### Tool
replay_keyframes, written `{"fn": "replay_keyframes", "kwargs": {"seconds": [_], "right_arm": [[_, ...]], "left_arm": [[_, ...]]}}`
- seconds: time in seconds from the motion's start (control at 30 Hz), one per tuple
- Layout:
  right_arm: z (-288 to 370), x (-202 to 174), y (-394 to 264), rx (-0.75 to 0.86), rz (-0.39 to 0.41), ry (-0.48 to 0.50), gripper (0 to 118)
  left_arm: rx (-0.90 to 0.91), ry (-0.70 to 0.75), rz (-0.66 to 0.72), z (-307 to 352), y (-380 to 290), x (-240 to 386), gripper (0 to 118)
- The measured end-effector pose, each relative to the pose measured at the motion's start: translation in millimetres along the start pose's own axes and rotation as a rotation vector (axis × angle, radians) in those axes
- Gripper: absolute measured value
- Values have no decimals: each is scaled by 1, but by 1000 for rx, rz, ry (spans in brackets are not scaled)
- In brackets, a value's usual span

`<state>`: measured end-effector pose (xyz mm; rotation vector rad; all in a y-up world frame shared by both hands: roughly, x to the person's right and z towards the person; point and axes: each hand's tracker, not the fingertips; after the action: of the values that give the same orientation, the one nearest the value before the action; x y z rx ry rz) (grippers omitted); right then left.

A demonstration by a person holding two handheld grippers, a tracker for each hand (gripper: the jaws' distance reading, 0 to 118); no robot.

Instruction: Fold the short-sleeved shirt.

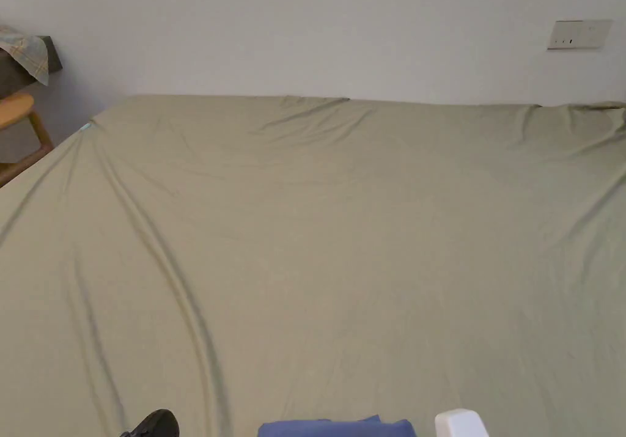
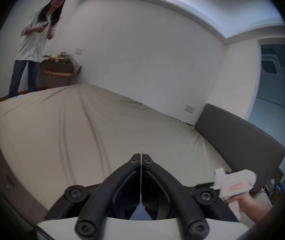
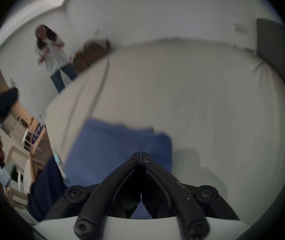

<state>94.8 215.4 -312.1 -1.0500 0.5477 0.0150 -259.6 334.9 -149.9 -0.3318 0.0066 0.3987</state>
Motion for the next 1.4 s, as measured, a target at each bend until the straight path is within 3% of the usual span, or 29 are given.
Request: {"fn": "replay_keyframes", "kwargs": {"seconds": [0.07,0.17,0.23,0.27,0.3,0.33,0.4,0.5,0.63,0.7,0.77,0.87,0.9,0.93,0.97,1.03,1.17,1.4], "right_arm": [[-20,0,-6,-111,27,-7,1],[-15,2,-2,-77,26,3,1],[-16,5,5,-114,11,10,1],[-17,4,6,-125,15,13,1],[-18,3,7,-131,24,8,1],[-18,2,8,-137,44,3,1],[-18,-2,7,-141,73,-6,1],[-18,-1,8,-143,73,-3,1],[-19,4,4,-135,54,15,1],[-19,5,2,-127,48,23,1],[-19,8,-1,-114,39,35,1],[-17,10,-9,-66,-1,49,1],[-16,11,-15,-34,-14,55,1],[-14,13,-20,7,-39,62,1],[-12,15,-26,54,-72,75,1],[2,15,-42,235,-160,84,1],[54,8,-49,566,-297,81,1],[138,-4,-7,797,-229,16,1]], "left_arm": [[-50,-23,85,-4,-4,-14,0],[-175,-158,212,-29,-4,-39,0],[-271,-236,270,-57,-6,-54,10],[-352,-282,301,-73,-7,-63,24],[-457,-319,340,-95,-9,-72,45],[-544,-366,372,-116,-15,-81,76],[-703,-417,457,-151,-29,-96,97],[-847,-446,577,-187,-56,-113,97],[-949,-479,603,-202,-83,-97,96],[-953,-605,679,-207,-94,-90,90],[-980,-619,720,-214,-109,-80,89],[-976,-632,711,-220,-116,-68,73],[-969,-583,702,-221,-118,-73,58],[-970,-522,689,-221,-117,-74,33],[-976,-501,686,-221,-117,-75,27],[-998,-509,715,-220,-110,-75,22],[-1028,-425,600,-213,-69,-48,20],[-1050,-370,386,-223,30,-45,20]]}}
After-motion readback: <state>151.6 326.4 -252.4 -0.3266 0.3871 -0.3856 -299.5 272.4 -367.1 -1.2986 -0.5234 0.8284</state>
